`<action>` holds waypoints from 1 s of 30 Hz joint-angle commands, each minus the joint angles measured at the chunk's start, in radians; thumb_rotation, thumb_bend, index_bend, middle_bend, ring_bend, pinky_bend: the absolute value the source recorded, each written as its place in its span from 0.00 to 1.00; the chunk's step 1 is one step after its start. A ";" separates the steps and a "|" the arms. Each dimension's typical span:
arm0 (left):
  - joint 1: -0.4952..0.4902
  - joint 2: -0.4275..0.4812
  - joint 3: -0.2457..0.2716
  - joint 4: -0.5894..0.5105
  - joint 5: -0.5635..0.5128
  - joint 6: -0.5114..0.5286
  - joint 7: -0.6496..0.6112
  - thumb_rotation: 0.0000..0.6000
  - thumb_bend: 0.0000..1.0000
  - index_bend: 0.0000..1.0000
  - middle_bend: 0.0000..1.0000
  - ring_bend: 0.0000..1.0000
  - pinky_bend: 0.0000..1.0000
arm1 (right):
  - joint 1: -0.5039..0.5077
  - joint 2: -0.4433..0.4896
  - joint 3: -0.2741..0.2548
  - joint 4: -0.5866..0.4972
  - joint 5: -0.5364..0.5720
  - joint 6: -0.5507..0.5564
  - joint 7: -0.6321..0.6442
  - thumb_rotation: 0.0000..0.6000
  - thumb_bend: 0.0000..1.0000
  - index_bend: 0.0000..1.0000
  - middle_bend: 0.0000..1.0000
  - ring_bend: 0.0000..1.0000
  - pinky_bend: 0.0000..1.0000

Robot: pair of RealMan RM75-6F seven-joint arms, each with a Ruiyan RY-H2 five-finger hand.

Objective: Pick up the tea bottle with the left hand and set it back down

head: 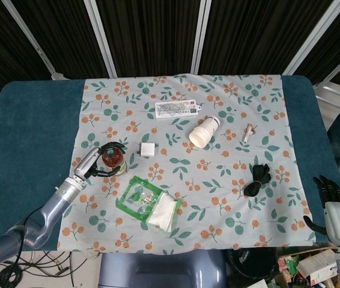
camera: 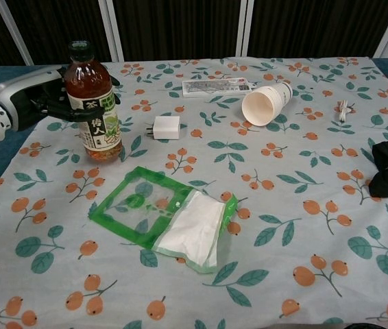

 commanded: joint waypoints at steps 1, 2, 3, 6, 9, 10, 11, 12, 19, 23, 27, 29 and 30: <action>-0.004 -0.026 0.016 0.037 0.002 0.002 -0.050 1.00 0.57 0.27 0.31 0.30 0.55 | 0.000 0.000 0.000 0.001 0.001 0.000 0.001 1.00 0.13 0.00 0.04 0.06 0.15; -0.004 -0.028 0.020 0.042 0.005 0.003 -0.062 1.00 0.56 0.27 0.31 0.30 0.55 | 0.000 0.000 0.001 0.001 0.002 0.000 0.001 1.00 0.13 0.00 0.04 0.06 0.15; -0.005 -0.030 0.027 0.048 0.010 0.006 -0.079 1.00 0.56 0.27 0.31 0.30 0.55 | 0.000 0.000 0.001 0.002 0.002 0.000 0.002 1.00 0.13 0.00 0.04 0.06 0.15; -0.014 -0.031 0.036 0.060 0.020 0.008 -0.115 1.00 0.54 0.26 0.30 0.29 0.54 | 0.000 0.000 0.001 0.002 0.002 -0.002 0.002 1.00 0.13 0.00 0.04 0.06 0.15; -0.020 -0.025 0.051 0.063 0.031 0.004 -0.163 1.00 0.47 0.24 0.28 0.25 0.50 | 0.000 0.000 0.001 0.001 0.003 -0.002 0.002 1.00 0.13 0.00 0.04 0.06 0.15; -0.022 -0.023 0.056 0.063 0.033 0.001 -0.173 1.00 0.45 0.23 0.27 0.24 0.49 | 0.001 0.000 0.001 0.001 0.003 -0.002 0.002 1.00 0.13 0.00 0.04 0.06 0.15; -0.025 -0.018 0.064 0.064 0.037 -0.006 -0.189 1.00 0.43 0.21 0.26 0.22 0.47 | 0.000 0.000 0.002 0.001 0.003 -0.001 0.003 1.00 0.13 0.00 0.04 0.06 0.15; -0.027 -0.015 0.071 0.065 0.040 -0.012 -0.198 1.00 0.41 0.20 0.24 0.20 0.45 | 0.000 0.000 0.002 0.001 0.004 -0.002 0.004 1.00 0.13 0.00 0.04 0.06 0.15; -0.034 0.015 0.121 0.071 0.068 -0.033 -0.209 1.00 0.13 0.04 0.07 0.05 0.32 | 0.001 0.002 0.000 -0.002 0.002 -0.006 0.009 1.00 0.13 0.00 0.04 0.06 0.15; -0.048 0.041 0.134 0.050 0.082 -0.033 -0.185 1.00 0.13 0.00 0.00 0.00 0.24 | 0.002 0.002 0.001 -0.002 -0.001 -0.004 0.010 1.00 0.13 0.00 0.04 0.06 0.15; -0.046 0.075 0.127 0.005 0.085 0.004 -0.127 1.00 0.10 0.00 0.00 0.00 0.18 | 0.002 0.002 0.001 0.000 -0.003 -0.003 0.013 1.00 0.13 0.00 0.04 0.06 0.15; -0.045 0.104 0.130 -0.029 0.090 0.015 -0.076 1.00 0.08 0.00 0.00 0.00 0.14 | 0.002 0.002 0.001 0.001 -0.003 -0.002 0.014 1.00 0.13 0.00 0.04 0.06 0.15; -0.044 0.117 0.131 -0.046 0.089 0.016 -0.054 1.00 0.07 0.00 0.00 0.00 0.12 | 0.002 0.002 0.002 0.001 -0.003 -0.002 0.015 1.00 0.13 0.00 0.04 0.06 0.15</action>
